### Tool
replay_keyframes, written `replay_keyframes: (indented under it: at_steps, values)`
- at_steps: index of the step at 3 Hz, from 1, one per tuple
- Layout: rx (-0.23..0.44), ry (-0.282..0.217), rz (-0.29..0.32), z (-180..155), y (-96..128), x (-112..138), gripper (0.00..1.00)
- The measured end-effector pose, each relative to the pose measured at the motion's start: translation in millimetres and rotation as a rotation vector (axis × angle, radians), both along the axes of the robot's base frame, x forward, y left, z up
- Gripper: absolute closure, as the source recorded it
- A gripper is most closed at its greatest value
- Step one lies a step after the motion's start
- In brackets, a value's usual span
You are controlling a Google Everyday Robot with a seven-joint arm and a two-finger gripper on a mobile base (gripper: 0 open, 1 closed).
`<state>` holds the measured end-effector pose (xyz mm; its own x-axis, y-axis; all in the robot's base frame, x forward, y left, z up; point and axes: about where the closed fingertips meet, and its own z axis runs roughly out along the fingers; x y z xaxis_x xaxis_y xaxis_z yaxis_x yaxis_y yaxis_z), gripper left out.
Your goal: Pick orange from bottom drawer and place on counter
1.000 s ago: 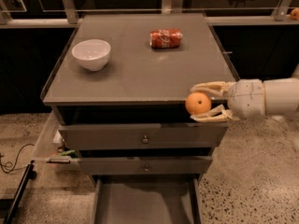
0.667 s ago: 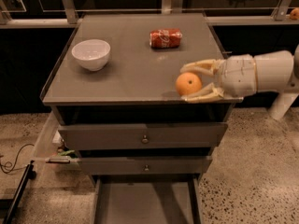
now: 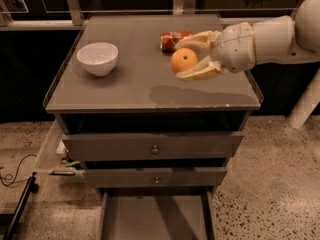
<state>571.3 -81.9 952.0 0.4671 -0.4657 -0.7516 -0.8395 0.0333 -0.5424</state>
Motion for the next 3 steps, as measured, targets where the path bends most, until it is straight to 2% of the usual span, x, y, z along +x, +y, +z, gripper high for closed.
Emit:
replay_keyframes:
  at_steps: [1,3]
  values:
    - [0.013,0.035,-0.104,-20.7,13.7,31.2,1.00]
    - [0.018,0.087,-0.241,-47.2,14.0,73.6,1.00]
